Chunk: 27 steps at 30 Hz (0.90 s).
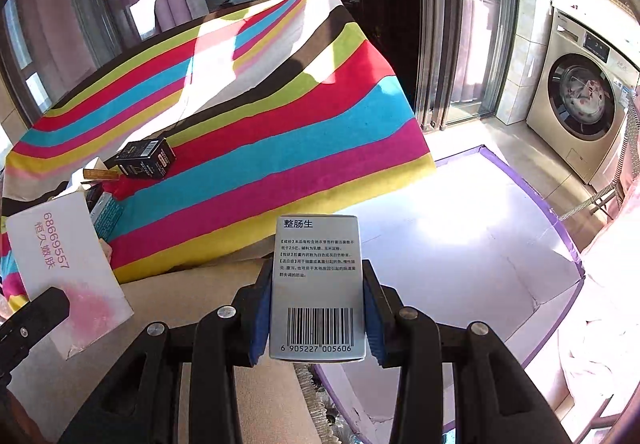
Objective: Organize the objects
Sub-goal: 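Carry both boxes over the purple-edged bin and open both tools to drop them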
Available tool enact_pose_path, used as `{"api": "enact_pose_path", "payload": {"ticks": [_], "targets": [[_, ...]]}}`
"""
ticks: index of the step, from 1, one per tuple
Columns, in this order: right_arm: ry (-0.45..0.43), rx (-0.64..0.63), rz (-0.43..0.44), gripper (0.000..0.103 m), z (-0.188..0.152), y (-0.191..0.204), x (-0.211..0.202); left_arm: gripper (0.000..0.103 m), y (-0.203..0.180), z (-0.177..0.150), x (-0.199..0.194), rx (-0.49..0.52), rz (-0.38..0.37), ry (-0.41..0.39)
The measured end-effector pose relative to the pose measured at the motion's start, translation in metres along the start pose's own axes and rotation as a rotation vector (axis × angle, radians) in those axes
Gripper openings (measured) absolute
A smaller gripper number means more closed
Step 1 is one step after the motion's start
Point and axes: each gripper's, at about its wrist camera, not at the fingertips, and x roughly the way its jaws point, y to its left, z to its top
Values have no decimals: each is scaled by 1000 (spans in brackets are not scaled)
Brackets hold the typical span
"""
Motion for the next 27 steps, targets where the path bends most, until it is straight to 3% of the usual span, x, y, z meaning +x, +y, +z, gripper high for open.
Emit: {"api": "enact_pose_path", "payload": {"ticks": [11,13,15,16,22,27], "targets": [[0,151,-146,41,-2,-65,-2,39,-61,9,56,81,-206,147],[2,177,-160,44,-1,-72,-2,44,-68,9,65,96,-219,183],[4,204,-172,53,-3,-78,-2,59,-69,8,67,99,-225,195],[5,214,-170,61,-3,-80,-1,62,-67,7,64,95,-220,188],[-8,219,-111,75,-5,-69,-3,63,-42,7,44,59,-264,133],[-5,178,20,76,-4,-32,-3,66,-19,13,21,116,-149,108]]}}
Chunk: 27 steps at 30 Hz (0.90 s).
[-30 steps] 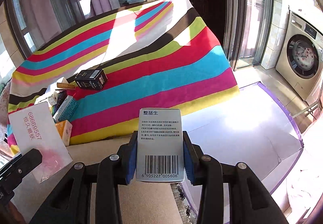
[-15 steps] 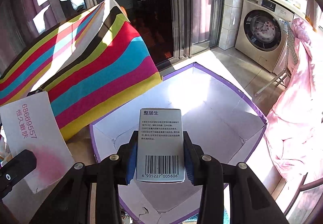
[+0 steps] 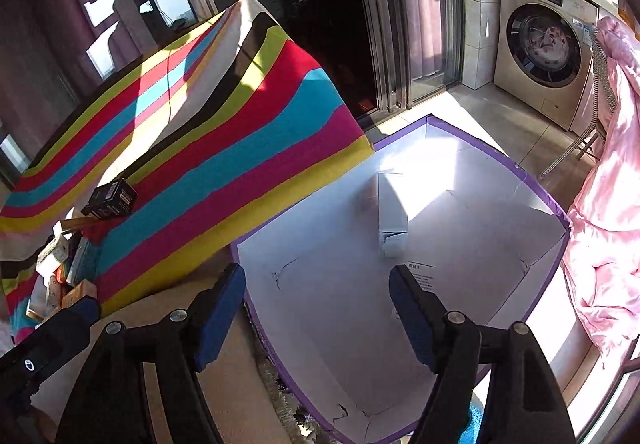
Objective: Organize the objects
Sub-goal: 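Carry both boxes over the purple-edged bin and open both tools to drop them, then grasp the orange tissue pack with right tool while left tool grasps a white cotton ball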
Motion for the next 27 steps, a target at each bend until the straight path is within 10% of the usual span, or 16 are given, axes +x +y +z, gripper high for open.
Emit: {"api": "enact_pose_path", "payload": {"ticks": [10,27], "targets": [[38,-122,194,77,-16,80,1,73,61,-17,-70,23,245,-95],[68,-304,282,77,-39,162,6,73,166,-65,-168,-185,388,-214]]}}
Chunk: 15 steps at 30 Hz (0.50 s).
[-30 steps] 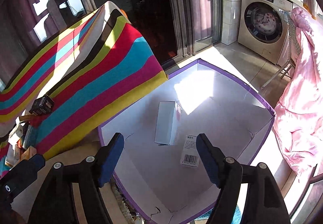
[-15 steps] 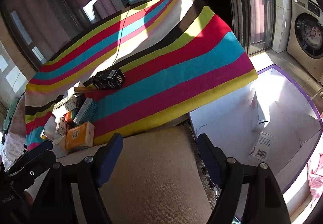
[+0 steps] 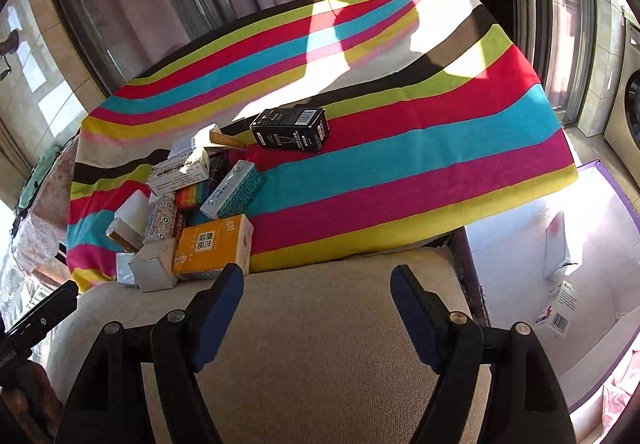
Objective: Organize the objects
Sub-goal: 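Grasp the orange tissue pack with right tool while left tool grasps a white cotton ball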
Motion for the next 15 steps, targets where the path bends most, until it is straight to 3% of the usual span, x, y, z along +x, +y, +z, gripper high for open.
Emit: {"api": "enact_pose_path", "payload": {"ticks": [7,15], "targets": [[65,-111,41,77,4,42,25,73,17,10,10,-52,12,22],[144,-159,19,77,11,67,58,73,33,40,44,-94,59,63]]}}
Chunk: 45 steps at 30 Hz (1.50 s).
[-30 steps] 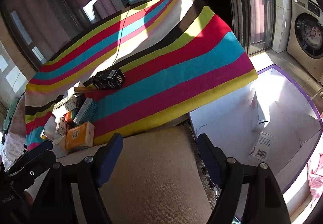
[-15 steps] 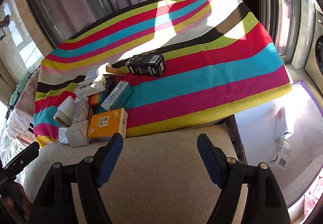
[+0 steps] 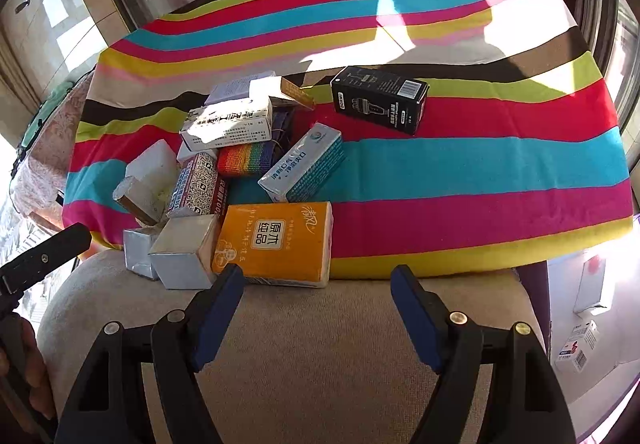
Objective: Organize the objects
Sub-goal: 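Grasp the orange tissue pack with right tool while left tool grasps a white cotton ball, then carry both items over the bin and open both tools to drop them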
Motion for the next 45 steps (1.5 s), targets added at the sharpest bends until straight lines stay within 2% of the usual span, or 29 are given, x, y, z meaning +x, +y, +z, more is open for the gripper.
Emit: {"api": "enact_pose_path", "payload": {"ticks": [4,5,7,9,10,20,28,35,41,45], "targets": [[9,-38,1,77,5,12,8,73,4,15,20,1,18,26],[14,-47,0,77,6,15,11,70,6,17,25,2,24,35],[25,-59,0,77,9,19,17,62,8,21,35,1,25,53],[37,-69,0,77,11,23,22,41,11,22,43,0,20,72],[44,-77,-3,77,12,25,24,37,12,22,44,-5,13,77],[61,-132,-49,80,15,43,34,36,21,13,27,-38,-29,13],[102,-120,-85,80,17,44,49,36,23,10,20,-45,-46,-25],[63,-85,-27,77,8,32,34,36,9,3,4,-30,-16,-65],[-28,-11,32,77,3,14,5,33,-13,-12,-11,-58,-72,-108],[-65,61,72,76,-4,-2,-13,33,-39,-20,-14,-20,-124,-112]]}}
